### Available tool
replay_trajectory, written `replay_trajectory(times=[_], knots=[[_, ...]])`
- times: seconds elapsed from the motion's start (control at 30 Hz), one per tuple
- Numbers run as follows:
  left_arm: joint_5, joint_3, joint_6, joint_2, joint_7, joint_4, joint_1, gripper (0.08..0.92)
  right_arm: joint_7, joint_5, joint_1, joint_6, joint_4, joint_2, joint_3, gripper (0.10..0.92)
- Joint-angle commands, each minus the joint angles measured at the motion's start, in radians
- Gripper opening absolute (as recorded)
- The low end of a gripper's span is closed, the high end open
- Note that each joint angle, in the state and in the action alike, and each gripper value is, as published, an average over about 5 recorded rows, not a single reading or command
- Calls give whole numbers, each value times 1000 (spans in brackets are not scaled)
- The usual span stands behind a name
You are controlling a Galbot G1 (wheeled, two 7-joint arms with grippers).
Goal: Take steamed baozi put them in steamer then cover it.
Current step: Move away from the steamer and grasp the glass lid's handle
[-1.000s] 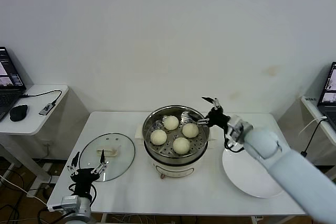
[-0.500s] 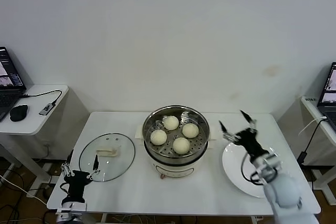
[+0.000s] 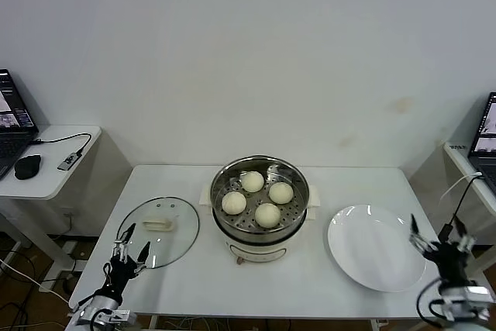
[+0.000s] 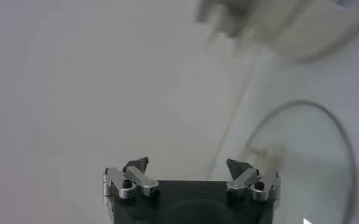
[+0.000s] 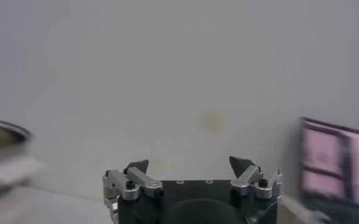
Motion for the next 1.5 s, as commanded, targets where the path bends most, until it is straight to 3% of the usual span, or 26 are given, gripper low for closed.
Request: replay_trajectory(times=[0.03,0.43,1.5], knots=[[182,68,-29,65,12,178,-196,823,35,-16,-96,2,30,112,146,823],[203,138,-34,49,28,312,-331,823,47,-27,-113,28,37,155,157,823],[213,187,-35,0,22,438,-475,823,52,-54,-118,53,11,166,140,823]])
